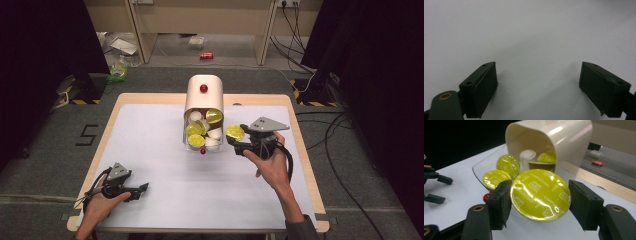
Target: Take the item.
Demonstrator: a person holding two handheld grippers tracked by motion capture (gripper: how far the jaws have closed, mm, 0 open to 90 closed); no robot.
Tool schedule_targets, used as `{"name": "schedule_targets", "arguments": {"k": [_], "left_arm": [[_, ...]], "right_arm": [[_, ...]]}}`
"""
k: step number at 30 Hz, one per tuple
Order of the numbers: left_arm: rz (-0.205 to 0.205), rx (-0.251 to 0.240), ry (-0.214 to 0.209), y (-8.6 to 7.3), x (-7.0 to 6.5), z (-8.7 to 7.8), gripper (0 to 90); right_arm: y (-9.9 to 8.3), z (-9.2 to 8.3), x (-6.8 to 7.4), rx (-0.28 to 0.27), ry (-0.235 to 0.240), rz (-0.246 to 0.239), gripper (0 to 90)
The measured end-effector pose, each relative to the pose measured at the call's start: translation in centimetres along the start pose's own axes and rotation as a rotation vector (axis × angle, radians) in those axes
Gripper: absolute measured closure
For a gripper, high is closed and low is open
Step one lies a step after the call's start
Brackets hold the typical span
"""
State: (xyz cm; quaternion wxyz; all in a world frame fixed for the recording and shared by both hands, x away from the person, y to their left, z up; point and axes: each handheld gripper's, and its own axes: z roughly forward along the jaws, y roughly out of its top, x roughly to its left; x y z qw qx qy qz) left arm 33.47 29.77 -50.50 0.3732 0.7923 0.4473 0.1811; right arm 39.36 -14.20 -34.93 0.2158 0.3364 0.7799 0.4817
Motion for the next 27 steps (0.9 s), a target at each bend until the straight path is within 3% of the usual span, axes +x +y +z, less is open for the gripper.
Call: {"name": "schedule_targets", "arguments": {"k": [10,27], "left_arm": [[-0.001,0.0,-0.001,0.0,0.0,0.0,14.5],[0.0,0.0,-0.001,0.0,0.0,0.0,14.5]], "right_arm": [[-1.8,-0.5,-1.5,0.03,-0.039,0.029,38.3],[-5.3,0.5,-4.1,0.088,-0.101,0.076,38.3]]}}
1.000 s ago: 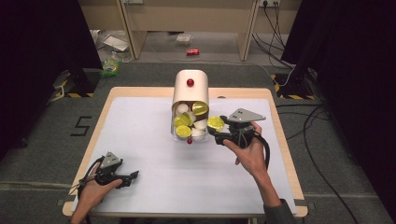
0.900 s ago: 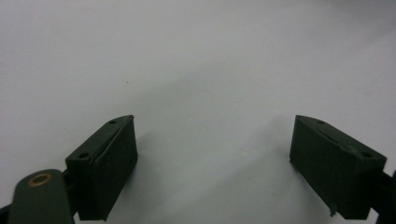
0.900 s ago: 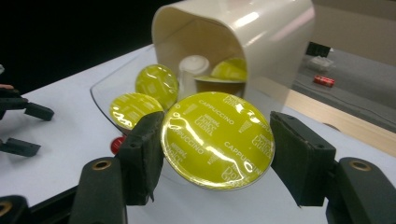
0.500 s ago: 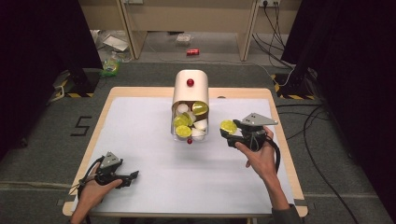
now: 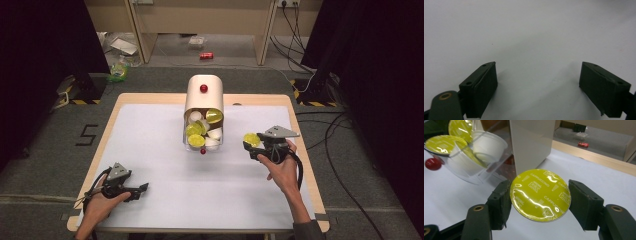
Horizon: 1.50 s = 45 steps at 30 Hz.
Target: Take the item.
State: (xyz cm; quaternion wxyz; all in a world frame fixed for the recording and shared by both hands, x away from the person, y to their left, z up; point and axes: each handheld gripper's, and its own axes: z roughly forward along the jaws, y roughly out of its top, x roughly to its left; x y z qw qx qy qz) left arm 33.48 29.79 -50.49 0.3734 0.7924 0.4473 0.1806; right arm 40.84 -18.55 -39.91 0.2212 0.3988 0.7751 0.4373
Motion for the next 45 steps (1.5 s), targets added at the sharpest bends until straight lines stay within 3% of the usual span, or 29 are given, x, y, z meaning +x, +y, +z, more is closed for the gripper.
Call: {"name": "schedule_targets", "arguments": {"k": [30,45], "left_arm": [[0.004,-0.001,0.006,0.0,0.0,0.0,14.4],[0.0,0.0,0.0,0.0,0.0,0.0,14.4]], "right_arm": [[-3.5,2.0,-3.5,0.073,-0.085,0.049,38.2],[-4.4,2.8,-3.8,0.116,-0.1,0.042,38.2]]}}
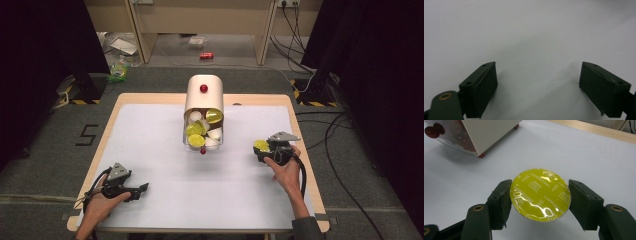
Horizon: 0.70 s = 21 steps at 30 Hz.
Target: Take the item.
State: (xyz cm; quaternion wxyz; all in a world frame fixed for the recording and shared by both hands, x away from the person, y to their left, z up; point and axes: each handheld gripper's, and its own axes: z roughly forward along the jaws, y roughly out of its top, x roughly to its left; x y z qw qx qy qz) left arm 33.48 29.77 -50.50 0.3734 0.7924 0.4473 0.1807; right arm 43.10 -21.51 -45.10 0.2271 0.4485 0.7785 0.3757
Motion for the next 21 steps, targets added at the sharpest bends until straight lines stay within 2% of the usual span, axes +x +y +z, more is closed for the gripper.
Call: {"name": "schedule_targets", "arguments": {"k": [15,21], "left_arm": [[0.0,0.0,0.0,0.0,0.0,0.0,14.4],[0.004,-0.001,0.005,0.0,0.0,0.0,14.4]], "right_arm": [[-1.1,1.0,-0.7,0.035,-0.022,0.02,38.2],[-1.3,1.3,-0.7,0.049,-0.021,0.012,38.1]]}}
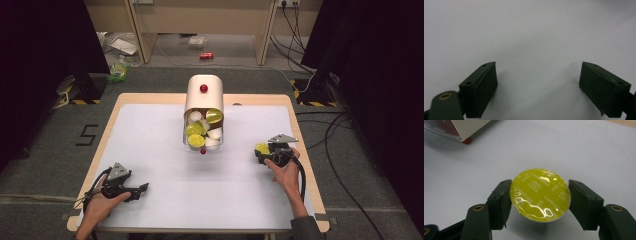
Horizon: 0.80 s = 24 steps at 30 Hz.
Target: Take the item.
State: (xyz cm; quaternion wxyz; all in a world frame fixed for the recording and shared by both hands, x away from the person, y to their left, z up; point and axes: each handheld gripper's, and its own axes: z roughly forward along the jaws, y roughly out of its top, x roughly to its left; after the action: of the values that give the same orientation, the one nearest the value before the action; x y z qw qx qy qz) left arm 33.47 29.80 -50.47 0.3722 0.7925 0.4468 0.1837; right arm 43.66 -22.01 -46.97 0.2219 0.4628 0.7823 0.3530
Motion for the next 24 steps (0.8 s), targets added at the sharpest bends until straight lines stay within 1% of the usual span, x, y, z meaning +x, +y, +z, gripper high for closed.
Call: {"name": "schedule_targets", "arguments": {"k": [1,4,6,7,10,11,12,17,21,24], "left_arm": [[-0.004,0.001,-0.005,-0.01,-0.01,0.03,14.4],[-0.003,0.001,-0.005,-0.01,-0.02,0.03,14.4],[-0.003,0.001,-0.005,-0.01,-0.01,0.03,14.4],[0.0,0.0,0.0,0.0,0.0,0.0,14.4],[-0.004,0.001,-0.006,-0.01,-0.01,0.03,14.4],[0.0,0.0,0.0,0.0,0.0,0.0,14.5],[-0.004,0.001,-0.006,-0.01,-0.01,0.03,14.4],[-0.003,0.001,-0.006,-0.01,-0.02,0.03,14.4],[-0.004,0.001,-0.006,-0.01,-0.01,0.03,14.4],[-0.004,0.001,-0.006,-0.01,0.0,0.02,14.4]], "right_arm": [[-0.03,0.04,0.0,0.001,0.0,-0.002,38.1],[-0.1,0.12,0.03,0.005,-0.002,-0.003,38.1],[-0.16,0.19,-0.03,0.01,-0.003,-0.011,38.1],[-0.18,0.2,0.01,0.014,-0.003,-0.006,38.1],[-0.24,0.3,0.04,0.022,-0.003,-0.01,38.0],[-0.26,0.35,0.05,0.023,-0.004,-0.013,38.0],[-0.26,0.36,0.05,0.022,-0.004,-0.012,38.0],[-0.28,0.36,0.05,0.024,-0.001,-0.014,37.3],[-0.32,0.46,0.08,0.033,0.005,0.0,29.9],[-0.24,0.35,0.12,0.025,0.006,0.004,27.4]]}}
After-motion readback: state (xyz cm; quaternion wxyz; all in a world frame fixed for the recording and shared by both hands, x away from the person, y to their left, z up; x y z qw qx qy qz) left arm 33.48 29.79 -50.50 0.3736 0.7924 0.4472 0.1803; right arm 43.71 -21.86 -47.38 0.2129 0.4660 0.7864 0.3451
